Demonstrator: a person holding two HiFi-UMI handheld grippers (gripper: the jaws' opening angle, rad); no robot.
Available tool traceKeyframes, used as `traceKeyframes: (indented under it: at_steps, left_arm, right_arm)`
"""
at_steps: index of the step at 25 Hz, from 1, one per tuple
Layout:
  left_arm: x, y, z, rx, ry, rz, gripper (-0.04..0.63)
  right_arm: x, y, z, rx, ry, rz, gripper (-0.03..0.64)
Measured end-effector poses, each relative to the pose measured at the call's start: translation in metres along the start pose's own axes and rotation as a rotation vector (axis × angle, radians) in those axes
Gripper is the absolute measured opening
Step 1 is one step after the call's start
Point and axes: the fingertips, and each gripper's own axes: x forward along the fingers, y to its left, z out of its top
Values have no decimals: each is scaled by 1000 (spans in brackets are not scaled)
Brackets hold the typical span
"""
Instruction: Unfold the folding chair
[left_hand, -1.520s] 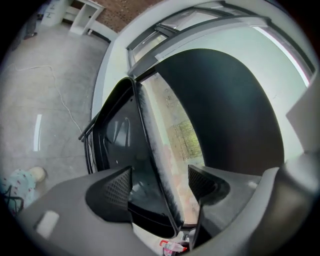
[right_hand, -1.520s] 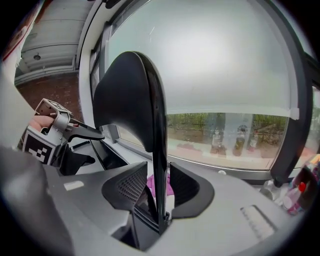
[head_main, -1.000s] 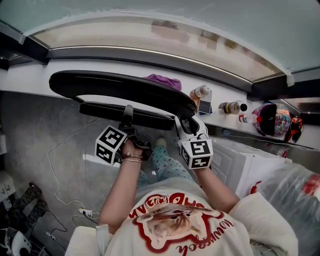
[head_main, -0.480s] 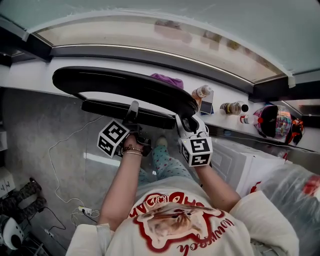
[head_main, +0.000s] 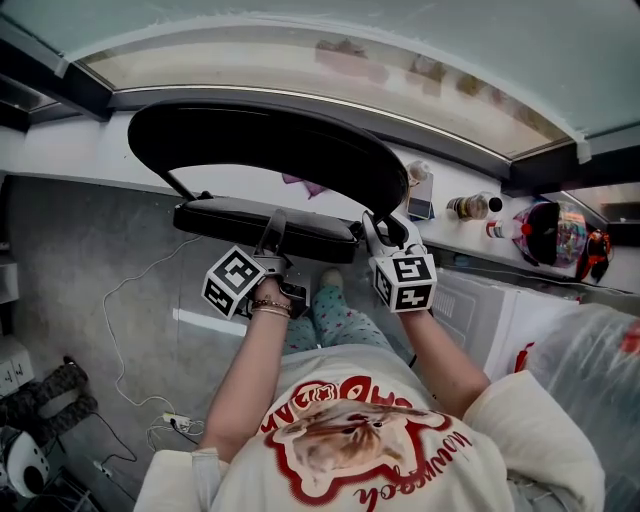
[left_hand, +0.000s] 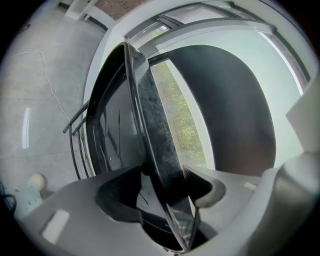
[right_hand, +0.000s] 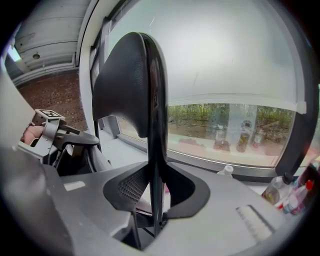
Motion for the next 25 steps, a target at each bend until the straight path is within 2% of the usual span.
traceKeyframes:
  at_steps: [5, 8, 12, 18, 25]
  left_arm:
    - [-26, 16, -12, 3, 90, -38, 251]
    - [-45, 32, -21, 14, 140, -22, 225]
    - [-65, 54, -34, 67, 205, 7, 206]
    - [-86, 78, -48, 58, 202, -43, 193]
    - [-112, 110, -62, 73, 180, -99, 196]
  right_arm:
    - [2, 0, -5, 22, 4, -65, 123]
    - [4, 0, -10, 37, 5, -96, 123]
    - [4, 0, -20, 54, 11, -131, 123]
    - [8, -4, -27, 71, -22, -170, 130]
    - [11, -4, -40, 113, -28, -161, 129]
